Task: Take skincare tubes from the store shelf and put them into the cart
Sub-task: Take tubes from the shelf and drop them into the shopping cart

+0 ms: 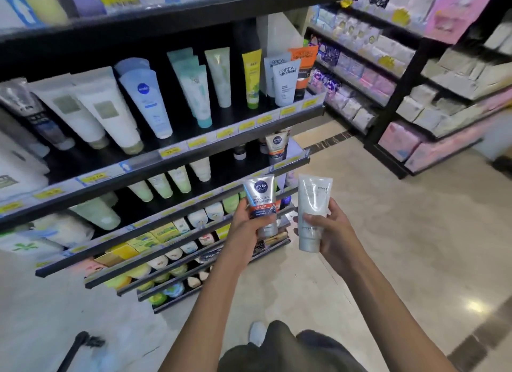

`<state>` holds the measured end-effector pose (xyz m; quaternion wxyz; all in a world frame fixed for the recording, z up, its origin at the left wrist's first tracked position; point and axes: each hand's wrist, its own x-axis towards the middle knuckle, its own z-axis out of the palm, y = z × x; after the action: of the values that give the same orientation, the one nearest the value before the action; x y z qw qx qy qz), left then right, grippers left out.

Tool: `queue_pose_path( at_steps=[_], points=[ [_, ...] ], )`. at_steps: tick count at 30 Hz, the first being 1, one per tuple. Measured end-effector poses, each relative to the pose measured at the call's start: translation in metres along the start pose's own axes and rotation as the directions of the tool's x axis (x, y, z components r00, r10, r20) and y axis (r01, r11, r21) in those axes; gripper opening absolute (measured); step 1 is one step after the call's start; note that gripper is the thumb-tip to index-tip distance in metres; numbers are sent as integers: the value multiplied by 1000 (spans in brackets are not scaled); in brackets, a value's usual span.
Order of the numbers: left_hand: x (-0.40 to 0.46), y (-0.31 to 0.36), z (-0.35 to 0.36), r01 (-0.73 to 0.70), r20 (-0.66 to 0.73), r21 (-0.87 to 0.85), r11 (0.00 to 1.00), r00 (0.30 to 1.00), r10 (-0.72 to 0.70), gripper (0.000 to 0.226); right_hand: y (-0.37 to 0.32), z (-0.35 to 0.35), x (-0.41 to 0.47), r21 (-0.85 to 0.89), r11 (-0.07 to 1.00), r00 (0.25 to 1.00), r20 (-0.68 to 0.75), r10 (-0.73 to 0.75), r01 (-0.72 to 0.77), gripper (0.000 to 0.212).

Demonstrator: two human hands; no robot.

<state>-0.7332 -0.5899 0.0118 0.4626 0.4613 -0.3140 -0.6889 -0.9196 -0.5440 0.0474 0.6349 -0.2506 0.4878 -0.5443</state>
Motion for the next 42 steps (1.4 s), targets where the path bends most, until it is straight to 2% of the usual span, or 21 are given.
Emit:
queue_pose_path(
  at_steps=[8,13,17,22,27,32,35,42],
  points=[
    [73,-10,58,6,-38,113,994,999,-2,57,-32,-44,62,10,999,999,14,46,-46,59],
    [116,-15,104,0,-170,187,982,985,33,52,-63,-79,98,-18,994,992,68,105,-104,64],
    [155,-24,138,-13,-262,209,978,963,69,54,-86,-108,127,-104,981,978,112,176,-165,56],
    [204,-27,168,-52,-353,280,959,923,153,55,-101,-137,158,-167,964,960,155,232,-206,57],
    [251,-25,182,-77,-428,358,930,872,237,56,-105,-159,174,-184,949,948,147,284,-256,53],
    [276,-19,188,-94,-432,515,852,830,353,53,-107,-172,175,-208,940,939,161,305,-270,52],
    [286,-20,188,-44,-454,580,813,811,368,54,-109,-180,172,-218,938,939,157,306,-270,52],
    [296,-27,189,-48,-520,571,819,751,407,50,-107,-198,166,-225,930,937,131,325,-291,57]
  ],
)
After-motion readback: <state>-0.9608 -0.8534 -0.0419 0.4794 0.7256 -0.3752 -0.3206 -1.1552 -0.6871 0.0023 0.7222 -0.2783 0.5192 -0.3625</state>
